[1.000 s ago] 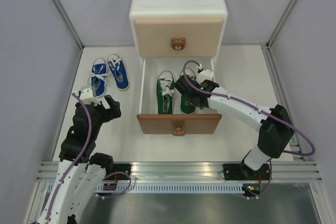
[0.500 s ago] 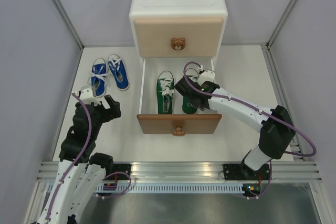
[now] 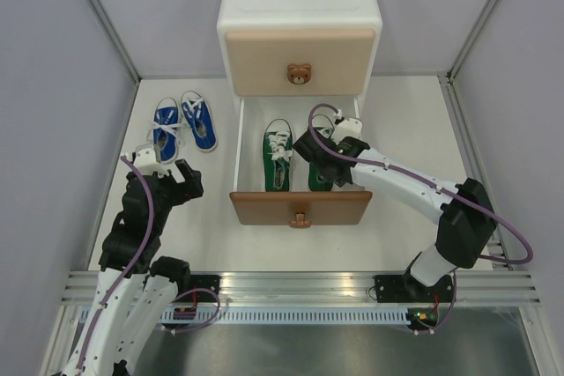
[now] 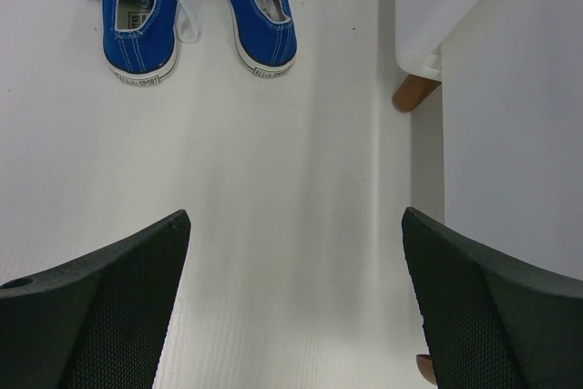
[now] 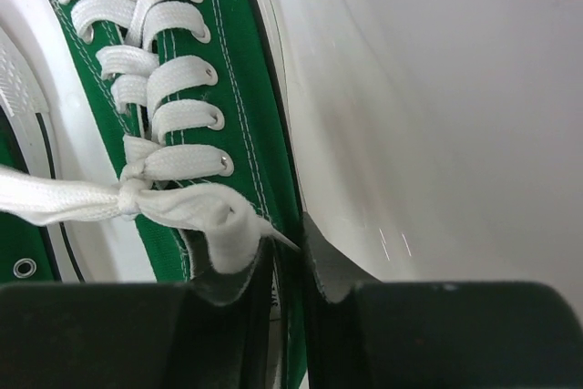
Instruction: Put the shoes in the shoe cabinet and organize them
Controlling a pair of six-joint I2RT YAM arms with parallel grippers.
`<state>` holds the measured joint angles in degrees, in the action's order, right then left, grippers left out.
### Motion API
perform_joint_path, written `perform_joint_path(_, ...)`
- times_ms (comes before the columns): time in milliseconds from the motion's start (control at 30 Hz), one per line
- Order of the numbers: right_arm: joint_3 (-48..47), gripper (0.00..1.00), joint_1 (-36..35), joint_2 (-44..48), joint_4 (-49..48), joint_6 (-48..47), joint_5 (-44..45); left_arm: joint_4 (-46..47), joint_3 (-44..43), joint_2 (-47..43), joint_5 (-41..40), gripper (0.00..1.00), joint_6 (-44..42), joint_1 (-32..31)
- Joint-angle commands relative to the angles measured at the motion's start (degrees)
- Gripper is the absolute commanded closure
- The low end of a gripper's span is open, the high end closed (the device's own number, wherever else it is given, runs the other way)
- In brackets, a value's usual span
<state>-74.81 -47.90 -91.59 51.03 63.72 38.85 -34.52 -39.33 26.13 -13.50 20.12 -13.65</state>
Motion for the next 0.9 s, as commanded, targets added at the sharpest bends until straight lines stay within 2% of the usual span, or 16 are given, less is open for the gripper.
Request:
perform_joint_path(0, -0.34, 0.78, -0.44, 2.82, -1.54, 1.23, 2.81, 1.56, -0.13, -0.29, -1.36, 0.00, -0.34, -0.24)
perform_joint_path(67, -0.60, 0.74, -0.53, 3.00, -1.89, 1.23, 2.81, 1.56, -0.13, -0.29, -1.36, 0.00, -0.34, -0.24)
perform_joint_path(100, -0.69, 0.67, -0.53, 3.08, -1.89, 0.97, 2.81, 1.56, -0.13, -0.29, -1.36, 0.00, -0.34, -0.24)
perform_joint_path(167, -1.13, 0.62, -0.88, 3.61, -1.98, 0.79, 2.98, 1.56, -0.13, -0.20, -1.36, 0.00, -0.34, -0.24)
perform_joint_path(267, -1.57, 0.49, -1.14, 5.01, -2.60, 0.09, 3.07, 1.48, -0.13, -0.20, -1.36, 0.00, -0.34, -0.24)
perform_joint_path(333, -2.01, 0.47, -1.41, 5.81, -2.68, -0.44, 3.25, 1.56, -0.04, -0.29, -1.36, 0.00, -0.34, -0.24)
perform_joint_path(533, -3.77, 0.33, -2.55, 9.67, -4.61, -3.34, 3.69, 1.56, -0.13, -0.29, -1.27, 0.00, -0.43, -0.24)
perform_joint_path(667, -3.15, 0.18, -2.72, 13.79, -9.18, -8.51, 0.79, 1.56, -0.13, -0.29, -1.09, 0.00, -0.43, -0.24)
perform_joint_path(867, -2.63, 0.06, -2.64, 17.84, -15.77, -17.30, -5.61, 1.56, -0.13, -0.38, -0.48, 0.00, -0.52, -0.24)
